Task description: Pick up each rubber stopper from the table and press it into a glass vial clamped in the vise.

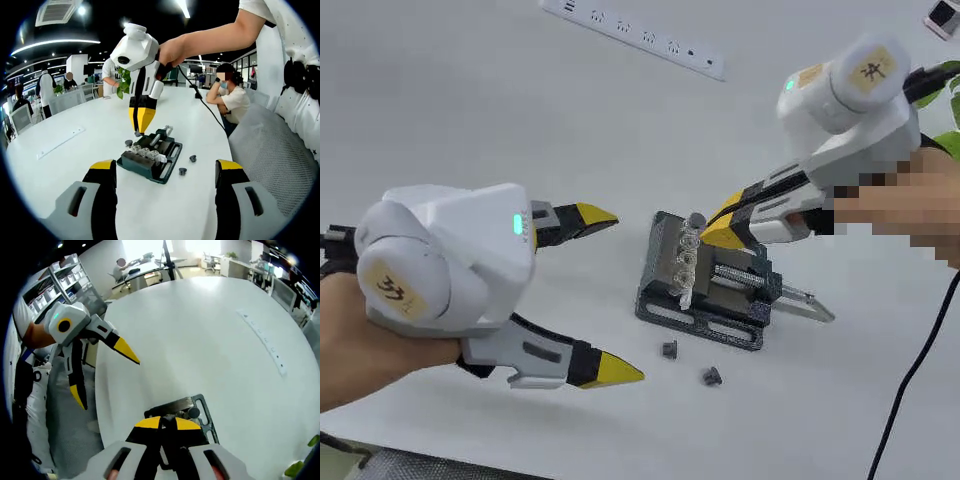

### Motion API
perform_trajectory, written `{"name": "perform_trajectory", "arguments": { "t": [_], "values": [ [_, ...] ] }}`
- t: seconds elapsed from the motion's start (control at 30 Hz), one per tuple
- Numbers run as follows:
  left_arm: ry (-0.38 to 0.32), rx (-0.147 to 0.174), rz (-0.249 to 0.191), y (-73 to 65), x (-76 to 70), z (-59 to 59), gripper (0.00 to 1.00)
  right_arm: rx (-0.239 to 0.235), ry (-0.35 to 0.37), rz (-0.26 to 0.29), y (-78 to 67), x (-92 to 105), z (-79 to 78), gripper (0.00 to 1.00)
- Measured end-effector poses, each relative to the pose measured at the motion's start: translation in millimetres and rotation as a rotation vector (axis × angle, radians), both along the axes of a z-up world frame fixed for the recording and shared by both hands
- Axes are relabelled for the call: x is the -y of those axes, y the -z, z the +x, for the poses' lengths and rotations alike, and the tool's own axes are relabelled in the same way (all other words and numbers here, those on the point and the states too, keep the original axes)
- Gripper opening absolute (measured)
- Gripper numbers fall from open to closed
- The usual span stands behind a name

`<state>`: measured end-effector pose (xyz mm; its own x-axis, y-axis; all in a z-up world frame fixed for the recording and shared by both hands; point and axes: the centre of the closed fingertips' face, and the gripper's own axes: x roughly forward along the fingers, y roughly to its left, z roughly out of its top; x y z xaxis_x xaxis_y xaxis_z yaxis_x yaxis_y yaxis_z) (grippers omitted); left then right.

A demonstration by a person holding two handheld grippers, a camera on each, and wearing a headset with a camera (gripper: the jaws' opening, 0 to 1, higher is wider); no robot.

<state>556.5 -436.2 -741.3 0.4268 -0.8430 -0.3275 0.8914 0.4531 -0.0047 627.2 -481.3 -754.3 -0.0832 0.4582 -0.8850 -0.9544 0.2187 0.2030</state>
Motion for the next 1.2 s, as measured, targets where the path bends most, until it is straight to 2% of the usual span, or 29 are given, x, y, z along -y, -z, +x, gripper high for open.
{"name": "perform_trajectory", "arguments": {
  "t": [0.27, 0.3, 0.37, 0.43, 0.47, 0.53, 0.57, 0.6, 0.7, 0.77, 0.83, 0.87, 0.93, 0.97, 1.0, 1.07, 1.1, 1.2],
  "values": [
    [0.011, 0.147, 0.08, -19.9, 1.2, 11.7, 0.61, -0.103, 0.118, 0.164, -27.9, 0.3, -13.4, 0.03],
    [0.008, 0.155, 0.087, -21.8, 1.2, 12.5, 0.58, -0.114, 0.128, 0.181, -31.1, 0.4, -15.3, 0.03],
    [0.014, 0.197, 0.119, -27.3, 1.9, 14.9, 0.52, -0.13, 0.146, 0.215, -40.2, -0.4, -22.4, 0.03],
    [0.018, 0.253, 0.159, -33.3, 2.4, 18.0, 0.44, -0.151, 0.168, 0.263, -50.6, -1.4, -27.2, 0.03],
    [0.021, 0.263, 0.165, -35.5, 3.6, 17.9, 0.42, -0.155, 0.172, 0.277, -54.0, -1.2, -28.8, 0.03],
    [0.034, 0.311, 0.174, -45.6, 7.2, 18.7, 0.37, -0.167, 0.165, 0.315, -64.4, -1.3, -35.4, 0.03],
    [0.037, 0.325, 0.189, -47.9, 7.4, 19.2, 0.34, -0.168, 0.163, 0.325, -68.3, -0.9, -37.8, 0.03],
    [0.052, 0.36, 0.216, -52.1, 8.8, 19.5, 0.31, -0.173, 0.162, 0.335, -73.4, 0.2, -41.3, 0.03],
    [0.07, 0.42, 0.223, -66.8, 14.9, 18.7, 0.28, -0.171, 0.158, 0.364, -84.5, 1.4, -46.6, 0.03],
    [0.097, 0.453, 0.239, -74.7, 19.4, 16.1, 0.24, -0.186, 0.17, 0.405, -95.0, -0.2, -50.6, 0.03],
    [0.116, 0.502, 0.253, -83.9, 24.4, 14.3, 0.18, -0.189, 0.176, 0.434, -103.9, -0.1, -53.7, 0.03],
    [0.118, 0.513, 0.257, -87.1, 25.8, 13.7, 0.17, -0.192, 0.179, 0.446, -107.5, -0.4, -55.2, 0.03],
    [0.126, 0.551, 0.249, -98.5, 30.3, 11.9, 0.16, -0.205, 0.187, 0.481, -115.8, -1.0, -58.0, 0.03],
    [0.129, 0.56, 0.249, -101.9, 31.6, 11.0, 0.15, -0.208, 0.191, 0.496, -119.0, -1.3, -58.5, 0.03],
    [0.137, 0.582, 0.256, -106.8, 34.0, 10.3, 0.14, -0.215, 0.199, 0.518, -123.4, -1.2, -57.7, 0.03],
    [0.151, 0.597, 0.258, -111.7, 37.7, 8.2, 0.12, -0.229, 0.21, 0.551, -130.7, -2.8, -58.2, 0.03],
    [0.158, 0.622, 0.271, -115.3, 39.6, 7.8, 0.12, -0.235, 0.214, 0.564, -134.3, -2.7, -58.9, 0.03],
    [0.17, 0.644, 0.27, -123.0, 43.4, 5.9, 0.12, -0.239, 0.217, 0.58, -139.9, -2.7, -62.4, 0.03]
  ]
}}
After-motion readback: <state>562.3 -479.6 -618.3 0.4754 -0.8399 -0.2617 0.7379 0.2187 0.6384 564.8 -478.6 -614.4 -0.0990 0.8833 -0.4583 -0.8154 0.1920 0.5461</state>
